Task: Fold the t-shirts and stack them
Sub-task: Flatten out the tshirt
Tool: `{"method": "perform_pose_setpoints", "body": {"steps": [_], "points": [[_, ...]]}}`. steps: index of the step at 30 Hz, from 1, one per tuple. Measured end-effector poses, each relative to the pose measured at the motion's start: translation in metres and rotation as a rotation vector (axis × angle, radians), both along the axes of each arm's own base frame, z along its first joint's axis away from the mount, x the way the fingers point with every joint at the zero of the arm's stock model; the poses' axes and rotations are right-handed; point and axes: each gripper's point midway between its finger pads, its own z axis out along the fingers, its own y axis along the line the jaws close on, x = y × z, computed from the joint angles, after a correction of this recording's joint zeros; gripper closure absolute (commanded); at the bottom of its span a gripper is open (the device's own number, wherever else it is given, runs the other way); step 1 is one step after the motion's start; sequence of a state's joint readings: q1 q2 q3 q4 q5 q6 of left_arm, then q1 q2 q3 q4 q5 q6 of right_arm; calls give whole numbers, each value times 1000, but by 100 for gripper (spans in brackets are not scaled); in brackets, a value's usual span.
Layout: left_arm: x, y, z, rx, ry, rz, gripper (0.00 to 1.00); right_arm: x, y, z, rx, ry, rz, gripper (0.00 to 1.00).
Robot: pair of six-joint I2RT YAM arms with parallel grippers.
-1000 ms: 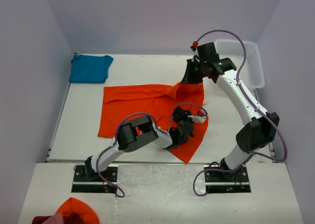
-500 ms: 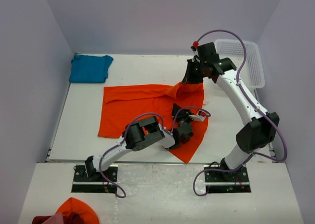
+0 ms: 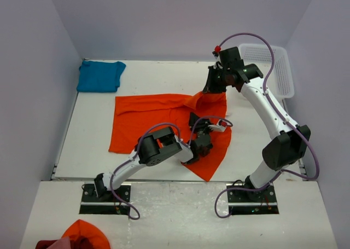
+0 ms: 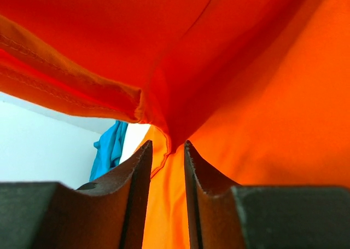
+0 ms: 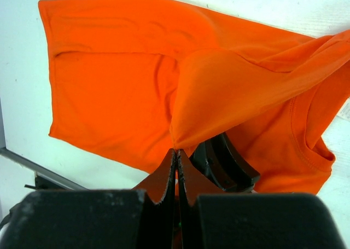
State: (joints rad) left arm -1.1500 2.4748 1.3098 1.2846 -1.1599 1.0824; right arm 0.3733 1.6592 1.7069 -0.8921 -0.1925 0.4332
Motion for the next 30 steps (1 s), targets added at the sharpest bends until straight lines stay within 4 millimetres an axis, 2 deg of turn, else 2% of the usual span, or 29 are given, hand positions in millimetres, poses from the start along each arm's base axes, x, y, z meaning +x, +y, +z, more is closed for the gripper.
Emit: {"method": "perform_pose_setpoints", "body": {"steps": [4, 5, 6, 10, 17, 27, 30], "points": [[-8, 4, 4, 2, 5, -16, 63, -1, 0, 0, -1, 3, -1, 100], [-10, 4, 6, -6, 5, -25, 48, -1, 0, 0, -1, 3, 0, 100], [-12, 5, 9, -13, 5, -31, 44, -1, 0, 0, -1, 3, 0, 100], [-18, 2, 22, -45, -5, -57, 42, -1, 1, 0, -1, 4, 3, 100], [-28, -1, 20, -21, 2, -119, 44, -3, 2, -1, -2, 5, 7, 100], [-26, -16, 18, -67, 2, -207, 49, -5, 2, 1, -3, 4, 9, 100], [-23, -18, 19, -86, 1, -227, 56, -7, 2, 2, -8, 4, 9, 100]]}}
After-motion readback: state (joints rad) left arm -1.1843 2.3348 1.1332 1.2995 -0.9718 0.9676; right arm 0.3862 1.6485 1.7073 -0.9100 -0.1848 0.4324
